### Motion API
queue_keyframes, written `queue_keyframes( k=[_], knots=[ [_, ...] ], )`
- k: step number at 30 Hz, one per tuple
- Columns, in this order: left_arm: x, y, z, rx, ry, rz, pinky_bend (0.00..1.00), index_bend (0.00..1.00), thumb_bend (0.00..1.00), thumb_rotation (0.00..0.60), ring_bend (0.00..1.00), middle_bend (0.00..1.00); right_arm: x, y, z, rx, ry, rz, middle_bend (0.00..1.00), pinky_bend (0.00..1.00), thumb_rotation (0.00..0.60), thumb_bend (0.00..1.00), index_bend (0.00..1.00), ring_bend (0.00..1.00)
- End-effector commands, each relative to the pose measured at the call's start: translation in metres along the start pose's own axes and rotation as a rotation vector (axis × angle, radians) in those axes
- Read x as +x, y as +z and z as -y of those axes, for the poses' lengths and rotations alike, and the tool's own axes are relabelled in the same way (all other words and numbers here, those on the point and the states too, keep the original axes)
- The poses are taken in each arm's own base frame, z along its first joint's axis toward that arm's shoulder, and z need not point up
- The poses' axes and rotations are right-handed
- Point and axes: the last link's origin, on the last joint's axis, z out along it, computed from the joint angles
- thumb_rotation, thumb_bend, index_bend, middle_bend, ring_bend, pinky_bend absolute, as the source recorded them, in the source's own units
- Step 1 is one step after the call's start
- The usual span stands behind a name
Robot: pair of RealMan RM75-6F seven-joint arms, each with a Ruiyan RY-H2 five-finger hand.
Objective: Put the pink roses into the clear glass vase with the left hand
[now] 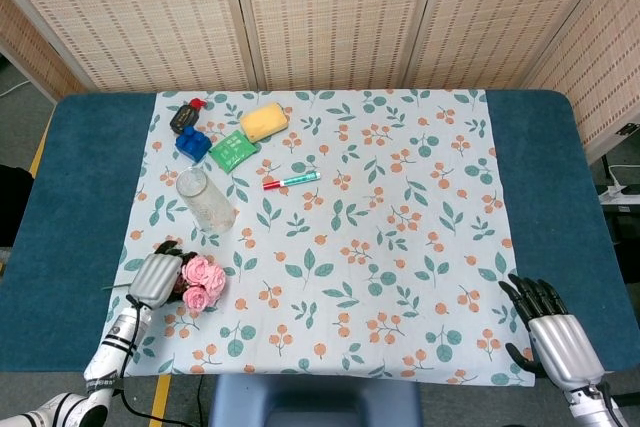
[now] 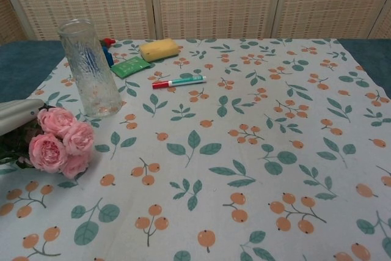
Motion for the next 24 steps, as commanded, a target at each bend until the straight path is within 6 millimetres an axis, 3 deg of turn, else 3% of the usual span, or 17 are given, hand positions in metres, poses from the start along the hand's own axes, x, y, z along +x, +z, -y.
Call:
queue_keyframes(
  k=[1, 8, 15, 20, 24],
  knots=[
    [0.007, -0.003, 0.001, -0.015, -0.073, -0.118, 0.18, 0.46, 0.44, 0.6, 0.39, 0.54, 0.001, 0.0, 0.0, -0.001, 0.003, -0.003, 0.0, 0.0, 0.6, 0.21, 0.0, 0.0],
    [0.068, -0.025, 0.005, -0.123, -0.546, -0.494, 0.2, 0.48, 0.44, 0.6, 0.41, 0.56, 0.001, 0.0, -0.001, 0.001, 0.006, -0.001, 0.0, 0.0, 0.6, 0.21, 0.0, 0.0],
    [0.148, -0.031, 0.004, -0.263, -1.178, -0.598, 0.18, 0.48, 0.43, 0.6, 0.39, 0.56, 0.001, 0.0, 0.0, 0.006, 0.007, 0.005, 0.0, 0.0, 0.6, 0.21, 0.0, 0.0],
    [0.199, -0.014, -0.003, -0.369, -1.346, -0.635, 0.16, 0.48, 0.43, 0.6, 0.39, 0.57, -0.001, -0.001, 0.001, 0.013, 0.004, 0.014, 0.0, 0.0, 0.6, 0.21, 0.0, 0.0],
    [0.229, 0.005, -0.015, -0.423, -1.413, -0.64, 0.16, 0.48, 0.43, 0.6, 0.39, 0.57, 0.0, -0.001, 0.001, 0.01, 0.005, 0.01, 0.0, 0.0, 0.6, 0.21, 0.0, 0.0]
  ],
)
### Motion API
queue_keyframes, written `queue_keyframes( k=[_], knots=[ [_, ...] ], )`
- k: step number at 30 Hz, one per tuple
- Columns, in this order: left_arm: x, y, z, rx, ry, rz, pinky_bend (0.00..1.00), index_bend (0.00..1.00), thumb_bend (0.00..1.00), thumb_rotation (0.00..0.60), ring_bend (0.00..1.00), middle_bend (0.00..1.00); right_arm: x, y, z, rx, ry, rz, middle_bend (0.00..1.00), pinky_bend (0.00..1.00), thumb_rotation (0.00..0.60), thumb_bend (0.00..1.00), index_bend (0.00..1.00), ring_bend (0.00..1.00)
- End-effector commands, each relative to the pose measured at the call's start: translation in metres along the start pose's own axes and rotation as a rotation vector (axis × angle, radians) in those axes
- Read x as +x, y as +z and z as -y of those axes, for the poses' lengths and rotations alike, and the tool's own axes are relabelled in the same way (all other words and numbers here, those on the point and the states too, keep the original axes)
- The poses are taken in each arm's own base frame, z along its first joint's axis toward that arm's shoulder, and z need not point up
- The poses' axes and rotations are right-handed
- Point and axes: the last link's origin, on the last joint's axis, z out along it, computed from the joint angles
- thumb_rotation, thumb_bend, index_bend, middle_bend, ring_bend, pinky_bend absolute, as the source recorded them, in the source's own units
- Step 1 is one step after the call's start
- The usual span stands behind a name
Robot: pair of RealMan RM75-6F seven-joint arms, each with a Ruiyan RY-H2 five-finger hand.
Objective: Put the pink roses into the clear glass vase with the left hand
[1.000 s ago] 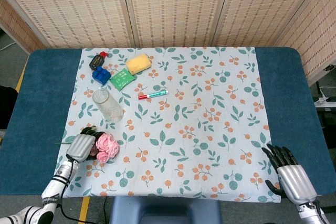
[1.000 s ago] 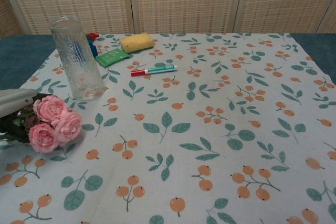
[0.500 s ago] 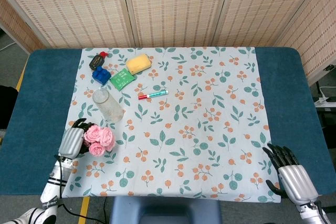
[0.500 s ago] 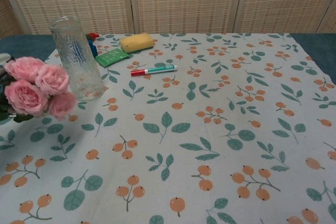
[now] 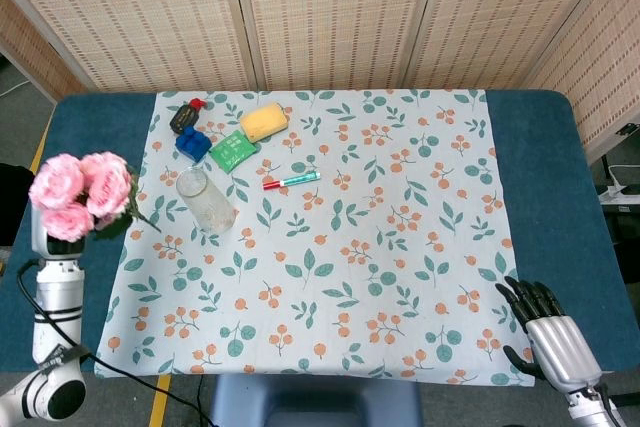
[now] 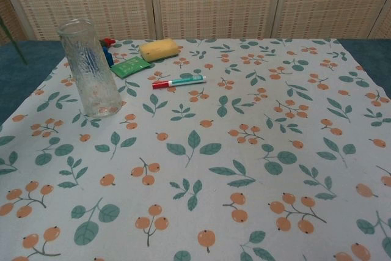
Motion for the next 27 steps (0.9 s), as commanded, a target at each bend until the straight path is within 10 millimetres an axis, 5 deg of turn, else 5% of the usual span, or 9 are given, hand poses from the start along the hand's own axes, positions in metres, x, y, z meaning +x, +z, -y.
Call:
queue_keyframes(
  k=[1, 8, 27],
  knots=[
    [-0.014, 0.042, -0.029, -0.036, -0.132, 0.004, 0.16, 0.48, 0.43, 0.6, 0.39, 0.57, 0.001, 0.0, 0.0, -0.002, 0.001, -0.004, 0.0, 0.0, 0.6, 0.21, 0.0, 0.0],
    [-0.037, 0.073, -0.027, -0.015, -0.146, 0.007, 0.16, 0.48, 0.43, 0.6, 0.39, 0.57, 0.002, 0.0, -0.002, -0.006, 0.003, -0.006, 0.0, 0.0, 0.6, 0.21, 0.0, 0.0],
    [-0.048, 0.083, 0.037, 0.066, 0.037, -0.017, 0.15, 0.48, 0.43, 0.6, 0.38, 0.57, 0.007, -0.001, -0.005, -0.015, 0.009, -0.027, 0.0, 0.0, 0.6, 0.21, 0.0, 0.0]
  ],
)
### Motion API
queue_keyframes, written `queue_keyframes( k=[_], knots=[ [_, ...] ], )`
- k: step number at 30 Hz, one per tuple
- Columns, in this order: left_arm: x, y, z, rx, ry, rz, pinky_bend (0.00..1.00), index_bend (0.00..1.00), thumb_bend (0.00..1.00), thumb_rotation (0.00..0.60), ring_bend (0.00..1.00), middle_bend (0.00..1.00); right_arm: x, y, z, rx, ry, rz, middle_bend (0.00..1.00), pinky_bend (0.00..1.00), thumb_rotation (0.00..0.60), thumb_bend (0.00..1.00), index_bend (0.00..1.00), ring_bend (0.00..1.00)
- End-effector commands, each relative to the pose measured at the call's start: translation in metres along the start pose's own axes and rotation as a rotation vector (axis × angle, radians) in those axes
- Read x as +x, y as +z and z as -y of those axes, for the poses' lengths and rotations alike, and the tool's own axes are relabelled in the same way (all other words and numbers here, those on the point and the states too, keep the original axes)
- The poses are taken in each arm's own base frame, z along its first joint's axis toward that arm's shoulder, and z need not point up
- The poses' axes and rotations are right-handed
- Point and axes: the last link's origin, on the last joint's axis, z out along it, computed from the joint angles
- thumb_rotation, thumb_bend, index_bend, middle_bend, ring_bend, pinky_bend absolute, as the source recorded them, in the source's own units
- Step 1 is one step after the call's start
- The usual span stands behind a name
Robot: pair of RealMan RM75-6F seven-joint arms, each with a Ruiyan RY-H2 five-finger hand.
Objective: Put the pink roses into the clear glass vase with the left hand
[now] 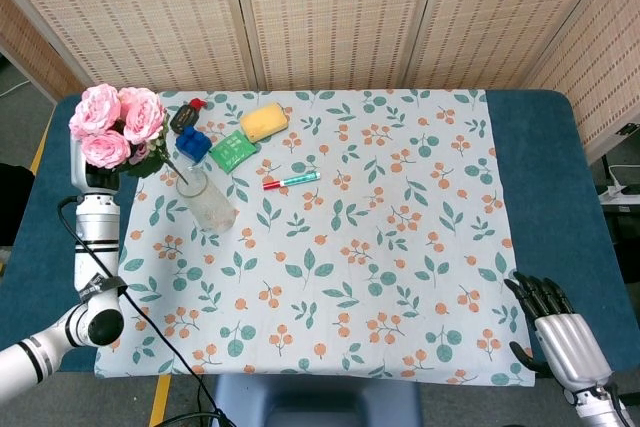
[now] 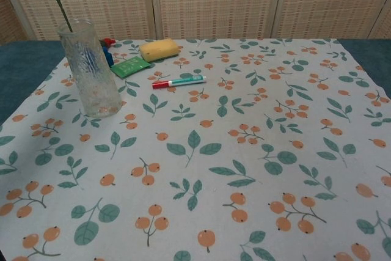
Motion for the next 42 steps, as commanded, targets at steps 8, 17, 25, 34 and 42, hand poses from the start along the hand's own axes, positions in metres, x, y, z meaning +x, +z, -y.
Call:
queue_keyframes(
  k=[8, 17, 25, 34, 42],
  knots=[
    [-0.019, -0.017, 0.044, 0.116, 0.073, 0.144, 0.1, 0.09, 0.37, 0.6, 0.12, 0.25, -0.002, 0.0, 0.002, 0.004, -0.003, 0.008, 0.0, 0.0, 0.6, 0.21, 0.0, 0.0],
    [-0.014, -0.041, 0.062, 0.17, 0.155, 0.245, 0.09, 0.0, 0.33, 0.6, 0.0, 0.0, -0.002, 0.0, 0.001, 0.011, -0.002, 0.005, 0.0, 0.0, 0.6, 0.21, 0.0, 0.0],
    [0.01, -0.071, 0.075, 0.172, 0.362, 0.294, 0.08, 0.0, 0.31, 0.6, 0.0, 0.0, 0.0, -0.002, 0.002, 0.024, -0.003, -0.002, 0.0, 0.0, 0.6, 0.21, 0.0, 0.0],
    [0.028, -0.09, 0.072, 0.191, 0.424, 0.307, 0.07, 0.0, 0.3, 0.6, 0.0, 0.0, 0.001, -0.003, 0.003, 0.032, 0.004, -0.005, 0.0, 0.0, 0.6, 0.21, 0.0, 0.0],
    [0.059, -0.129, 0.076, 0.204, 0.617, 0.334, 0.07, 0.0, 0.3, 0.6, 0.0, 0.0, 0.0, -0.003, 0.004, 0.041, 0.004, 0.003, 0.0, 0.0, 0.6, 0.21, 0.0, 0.0]
  ],
)
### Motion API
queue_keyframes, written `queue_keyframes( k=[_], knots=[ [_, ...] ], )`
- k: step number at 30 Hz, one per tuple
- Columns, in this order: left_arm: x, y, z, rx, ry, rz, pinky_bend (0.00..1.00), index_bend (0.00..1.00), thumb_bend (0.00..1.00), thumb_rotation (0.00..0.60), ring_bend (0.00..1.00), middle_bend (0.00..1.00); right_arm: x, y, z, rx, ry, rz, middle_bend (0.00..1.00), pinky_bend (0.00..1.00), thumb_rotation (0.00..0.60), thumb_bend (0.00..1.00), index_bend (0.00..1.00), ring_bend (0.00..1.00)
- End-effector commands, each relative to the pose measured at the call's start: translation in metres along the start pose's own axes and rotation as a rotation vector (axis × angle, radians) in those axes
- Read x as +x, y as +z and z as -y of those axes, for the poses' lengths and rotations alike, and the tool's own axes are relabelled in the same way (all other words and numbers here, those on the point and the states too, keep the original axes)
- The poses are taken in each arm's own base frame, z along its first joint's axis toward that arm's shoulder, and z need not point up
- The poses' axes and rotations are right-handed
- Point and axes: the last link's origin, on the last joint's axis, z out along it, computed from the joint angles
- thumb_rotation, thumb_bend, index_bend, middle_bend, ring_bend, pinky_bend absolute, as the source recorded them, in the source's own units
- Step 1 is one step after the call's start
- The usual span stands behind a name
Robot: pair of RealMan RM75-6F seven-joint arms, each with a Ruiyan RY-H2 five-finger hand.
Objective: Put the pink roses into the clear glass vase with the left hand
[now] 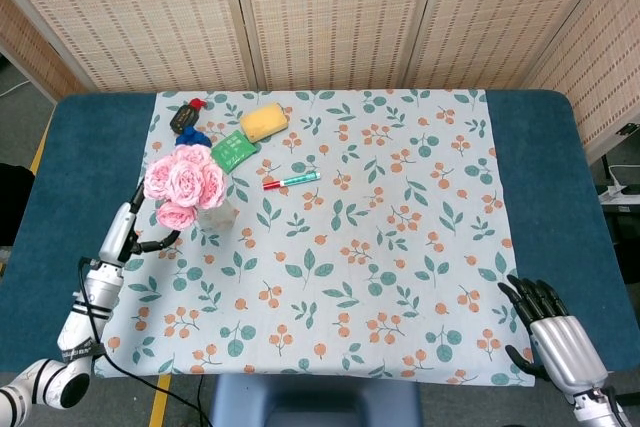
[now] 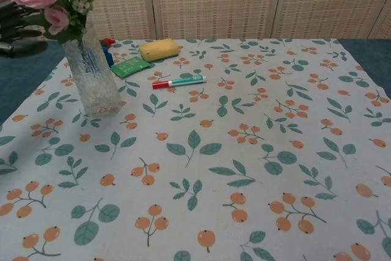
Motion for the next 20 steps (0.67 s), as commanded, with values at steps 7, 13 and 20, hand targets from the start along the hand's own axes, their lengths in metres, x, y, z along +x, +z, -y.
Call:
queue_keyframes(
  k=[7, 13, 20],
  knots=[
    [0.016, -0.062, 0.018, 0.036, 0.191, 0.007, 0.07, 0.0, 0.3, 0.6, 0.0, 0.0, 0.0, -0.002, 0.002, 0.007, 0.001, 0.003, 0.0, 0.0, 0.6, 0.21, 0.0, 0.0],
    [0.027, -0.131, 0.032, 0.115, 0.547, 0.048, 0.07, 0.0, 0.3, 0.6, 0.0, 0.0, 0.0, -0.003, 0.001, -0.004, -0.005, 0.005, 0.0, 0.0, 0.6, 0.21, 0.0, 0.0],
    [0.029, -0.175, 0.03, 0.154, 0.881, -0.036, 0.05, 0.0, 0.3, 0.6, 0.0, 0.0, -0.005, -0.003, 0.004, -0.005, -0.021, 0.018, 0.0, 0.0, 0.6, 0.21, 0.0, 0.0]
  ],
)
